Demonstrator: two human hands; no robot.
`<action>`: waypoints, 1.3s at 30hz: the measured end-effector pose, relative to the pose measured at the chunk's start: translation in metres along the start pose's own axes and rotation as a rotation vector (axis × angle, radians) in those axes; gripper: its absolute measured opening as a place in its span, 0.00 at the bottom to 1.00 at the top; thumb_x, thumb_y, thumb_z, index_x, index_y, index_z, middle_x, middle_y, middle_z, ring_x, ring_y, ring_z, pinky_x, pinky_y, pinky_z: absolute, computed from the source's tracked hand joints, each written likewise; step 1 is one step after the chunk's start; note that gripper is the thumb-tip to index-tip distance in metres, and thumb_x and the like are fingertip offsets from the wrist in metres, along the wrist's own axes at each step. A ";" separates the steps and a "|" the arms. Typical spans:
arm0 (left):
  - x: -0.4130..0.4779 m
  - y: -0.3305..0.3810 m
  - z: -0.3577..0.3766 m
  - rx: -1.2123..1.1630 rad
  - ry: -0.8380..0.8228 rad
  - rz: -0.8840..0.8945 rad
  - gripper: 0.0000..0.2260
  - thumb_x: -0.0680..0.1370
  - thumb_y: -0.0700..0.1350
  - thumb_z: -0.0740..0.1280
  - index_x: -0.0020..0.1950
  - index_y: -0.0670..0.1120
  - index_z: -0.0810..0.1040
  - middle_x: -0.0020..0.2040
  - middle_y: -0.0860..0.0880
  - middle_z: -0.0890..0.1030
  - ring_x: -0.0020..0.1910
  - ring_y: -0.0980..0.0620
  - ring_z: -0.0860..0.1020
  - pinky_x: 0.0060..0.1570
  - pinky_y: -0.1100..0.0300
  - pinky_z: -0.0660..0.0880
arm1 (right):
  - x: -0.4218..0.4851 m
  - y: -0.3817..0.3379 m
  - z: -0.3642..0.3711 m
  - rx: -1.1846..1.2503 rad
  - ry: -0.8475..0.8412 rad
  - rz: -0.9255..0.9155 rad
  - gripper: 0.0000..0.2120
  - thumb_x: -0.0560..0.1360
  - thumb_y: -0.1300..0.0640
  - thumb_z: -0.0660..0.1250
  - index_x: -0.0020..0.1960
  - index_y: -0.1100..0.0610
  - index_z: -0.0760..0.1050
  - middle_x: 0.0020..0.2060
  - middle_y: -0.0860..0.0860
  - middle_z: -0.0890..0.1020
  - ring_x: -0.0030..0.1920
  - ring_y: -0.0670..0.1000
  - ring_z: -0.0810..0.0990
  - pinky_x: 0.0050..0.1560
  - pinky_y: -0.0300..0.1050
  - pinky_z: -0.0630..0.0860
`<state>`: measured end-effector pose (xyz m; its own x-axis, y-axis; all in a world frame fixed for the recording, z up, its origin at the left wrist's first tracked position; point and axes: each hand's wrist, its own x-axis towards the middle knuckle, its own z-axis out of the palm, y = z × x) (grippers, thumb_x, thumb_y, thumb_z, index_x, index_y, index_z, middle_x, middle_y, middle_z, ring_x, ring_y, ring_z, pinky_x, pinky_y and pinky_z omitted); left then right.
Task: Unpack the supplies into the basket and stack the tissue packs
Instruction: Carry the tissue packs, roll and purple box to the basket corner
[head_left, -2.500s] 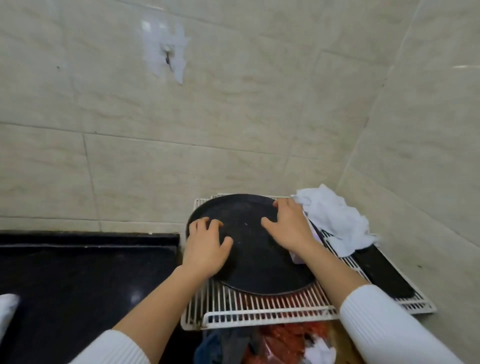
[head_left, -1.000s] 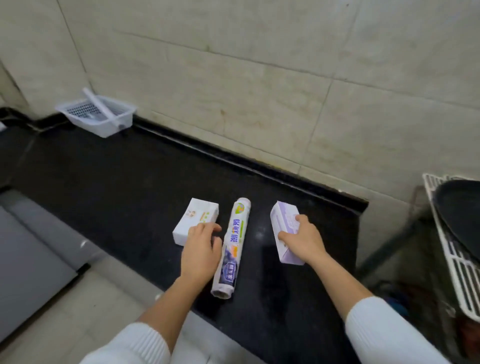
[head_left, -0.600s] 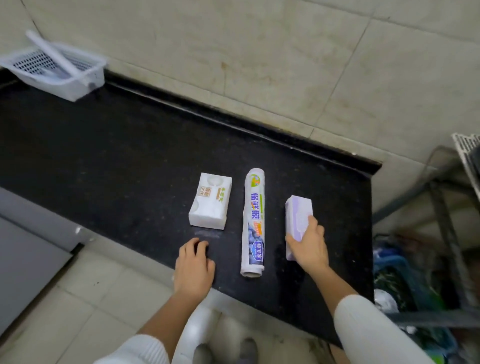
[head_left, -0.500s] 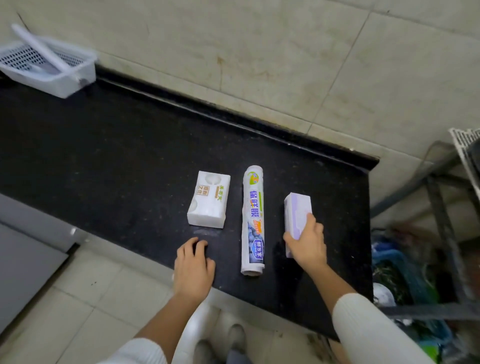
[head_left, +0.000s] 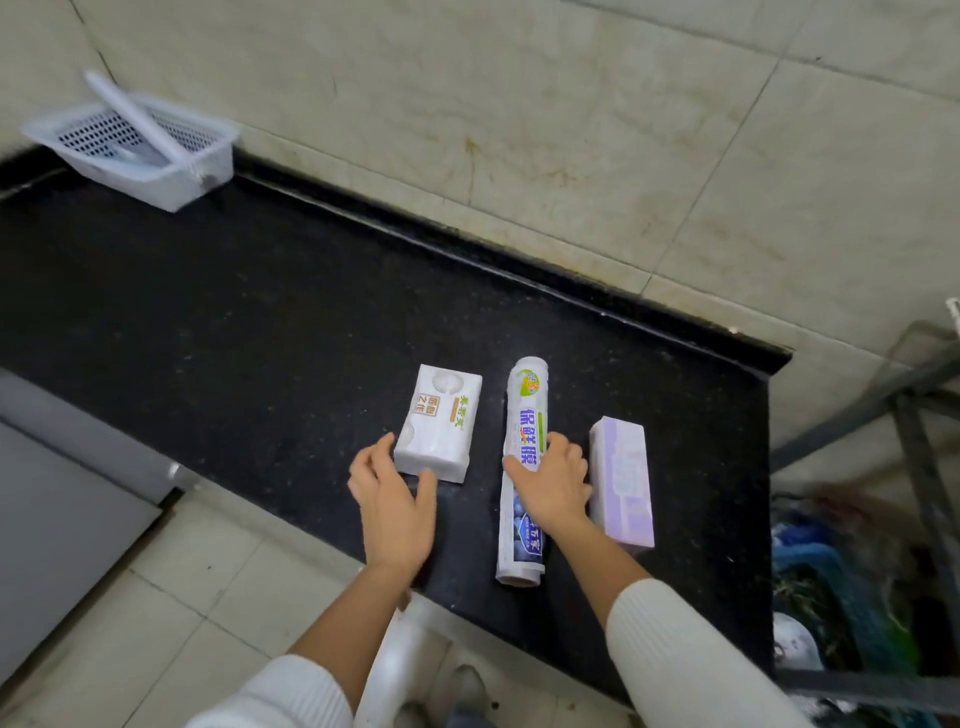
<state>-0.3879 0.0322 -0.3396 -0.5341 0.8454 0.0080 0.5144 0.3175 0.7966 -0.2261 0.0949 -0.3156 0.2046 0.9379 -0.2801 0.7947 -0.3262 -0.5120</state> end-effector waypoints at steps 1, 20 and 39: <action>0.005 0.006 0.003 0.047 -0.035 0.051 0.28 0.76 0.48 0.67 0.73 0.48 0.61 0.72 0.42 0.60 0.69 0.44 0.59 0.63 0.51 0.65 | 0.002 0.000 0.002 0.022 -0.018 0.011 0.30 0.71 0.41 0.68 0.66 0.55 0.63 0.60 0.55 0.71 0.60 0.56 0.71 0.61 0.55 0.70; 0.091 -0.003 -0.025 0.149 -0.041 -0.039 0.36 0.68 0.59 0.69 0.72 0.60 0.56 0.62 0.46 0.67 0.59 0.45 0.64 0.54 0.48 0.71 | 0.051 -0.060 0.045 0.145 -0.154 -0.079 0.23 0.67 0.45 0.71 0.52 0.55 0.64 0.49 0.54 0.77 0.39 0.52 0.78 0.35 0.45 0.73; 0.339 -0.231 -0.338 0.217 0.078 -0.191 0.37 0.67 0.55 0.69 0.72 0.60 0.55 0.62 0.45 0.68 0.61 0.45 0.63 0.56 0.48 0.69 | -0.003 -0.437 0.291 0.197 -0.296 -0.216 0.22 0.68 0.46 0.72 0.52 0.53 0.64 0.49 0.53 0.79 0.41 0.49 0.79 0.32 0.40 0.70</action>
<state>-0.9145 0.0997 -0.3167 -0.6807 0.7285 -0.0771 0.5265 0.5596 0.6400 -0.7400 0.2004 -0.3271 -0.1509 0.9221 -0.3564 0.6706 -0.1694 -0.7222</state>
